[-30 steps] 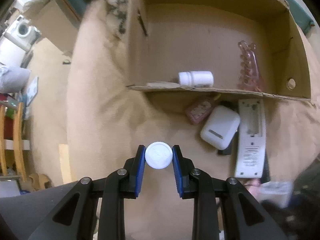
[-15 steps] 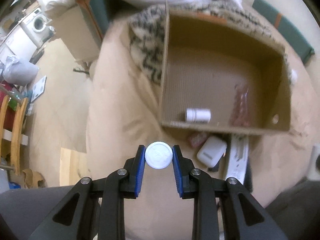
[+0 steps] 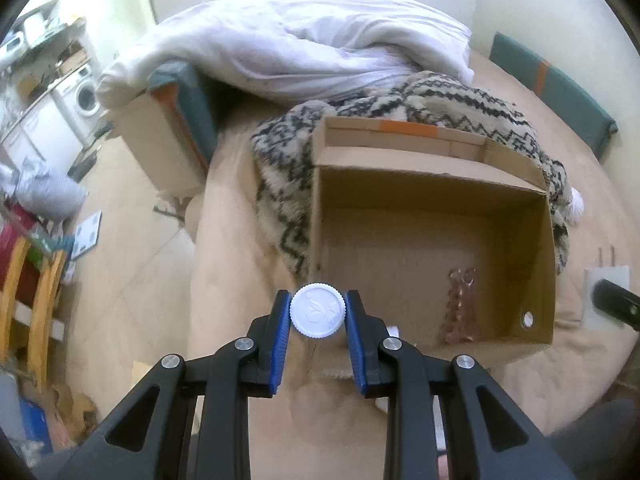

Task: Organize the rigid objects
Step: 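Carry cap and white charger into the box and release both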

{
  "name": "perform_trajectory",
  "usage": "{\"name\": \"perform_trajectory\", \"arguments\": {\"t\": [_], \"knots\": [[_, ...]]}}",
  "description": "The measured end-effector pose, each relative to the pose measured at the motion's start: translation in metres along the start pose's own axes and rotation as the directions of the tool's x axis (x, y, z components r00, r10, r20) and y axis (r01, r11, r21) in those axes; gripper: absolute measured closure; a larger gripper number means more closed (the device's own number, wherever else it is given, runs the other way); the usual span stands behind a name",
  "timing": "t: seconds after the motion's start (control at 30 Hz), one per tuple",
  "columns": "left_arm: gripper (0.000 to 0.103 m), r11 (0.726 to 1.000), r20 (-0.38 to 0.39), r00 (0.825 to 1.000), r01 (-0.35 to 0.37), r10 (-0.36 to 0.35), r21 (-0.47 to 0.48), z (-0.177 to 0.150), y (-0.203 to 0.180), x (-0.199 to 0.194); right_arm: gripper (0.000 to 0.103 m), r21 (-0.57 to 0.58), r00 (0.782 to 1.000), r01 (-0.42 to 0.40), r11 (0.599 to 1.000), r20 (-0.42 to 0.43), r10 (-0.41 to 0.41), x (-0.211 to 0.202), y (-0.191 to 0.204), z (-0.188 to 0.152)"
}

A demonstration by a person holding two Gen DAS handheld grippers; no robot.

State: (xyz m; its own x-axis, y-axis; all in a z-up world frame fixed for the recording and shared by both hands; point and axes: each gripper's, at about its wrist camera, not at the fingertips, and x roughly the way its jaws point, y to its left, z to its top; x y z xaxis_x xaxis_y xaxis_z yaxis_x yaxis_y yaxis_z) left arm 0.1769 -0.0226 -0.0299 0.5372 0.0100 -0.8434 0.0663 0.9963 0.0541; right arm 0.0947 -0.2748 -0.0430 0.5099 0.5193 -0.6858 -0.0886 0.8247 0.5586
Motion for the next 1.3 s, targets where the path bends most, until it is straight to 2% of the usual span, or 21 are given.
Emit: {"name": "perform_trajectory", "arguments": {"t": [0.1,0.2,0.3,0.4,0.5,0.6,0.87,1.1,1.23,1.3], "knots": [[0.079,0.999,0.001,1.000,0.012,-0.012,0.034,0.007,-0.014,0.013,0.075,-0.002,1.000,0.023,1.000,-0.015,-0.023,0.019,-0.004,0.009],[0.079,0.994,0.001,1.000,0.004,-0.004,0.107,0.012,-0.034,0.031,0.075,-0.010,0.998,0.055,0.998,-0.035,-0.055,0.045,-0.012,0.015],[0.079,0.989,-0.005,1.000,0.007,-0.006,0.145,0.012,-0.048,0.051,0.075,0.004,0.995,0.075,0.997,-0.071,-0.075,0.071,-0.022,0.011],[0.079,0.994,-0.005,1.000,0.026,-0.026,0.104,0.009,-0.043,0.064,0.075,-0.041,0.980,0.153,0.987,-0.120,-0.157,0.095,-0.025,0.001],[0.079,0.997,-0.026,1.000,-0.002,0.004,0.077,0.003,-0.038,0.077,0.075,-0.073,0.968,0.177,0.982,-0.169,-0.187,0.111,-0.026,-0.008],[0.079,0.998,-0.072,0.997,0.012,-0.007,0.066,0.002,-0.035,0.091,0.075,-0.092,0.966,0.175,0.980,-0.177,-0.189,0.115,-0.024,-0.008],[0.079,0.997,-0.101,0.995,-0.005,0.013,0.077,-0.002,-0.040,0.103,0.075,-0.073,0.957,0.181,0.981,-0.218,-0.193,0.126,-0.030,-0.008],[0.079,0.996,-0.114,0.993,-0.005,0.015,0.089,-0.003,-0.043,0.105,0.075,-0.073,0.948,0.209,0.975,-0.228,-0.220,0.130,-0.033,-0.006],[0.079,0.996,-0.105,0.994,-0.004,0.013,0.088,-0.004,-0.041,0.103,0.075,-0.137,0.938,0.301,0.944,-0.138,-0.319,0.121,-0.025,0.000],[0.079,0.997,-0.088,0.996,0.000,0.007,0.077,-0.004,-0.039,0.100,0.072,-0.142,0.938,0.316,0.938,-0.104,-0.331,0.115,-0.025,0.003]]}}
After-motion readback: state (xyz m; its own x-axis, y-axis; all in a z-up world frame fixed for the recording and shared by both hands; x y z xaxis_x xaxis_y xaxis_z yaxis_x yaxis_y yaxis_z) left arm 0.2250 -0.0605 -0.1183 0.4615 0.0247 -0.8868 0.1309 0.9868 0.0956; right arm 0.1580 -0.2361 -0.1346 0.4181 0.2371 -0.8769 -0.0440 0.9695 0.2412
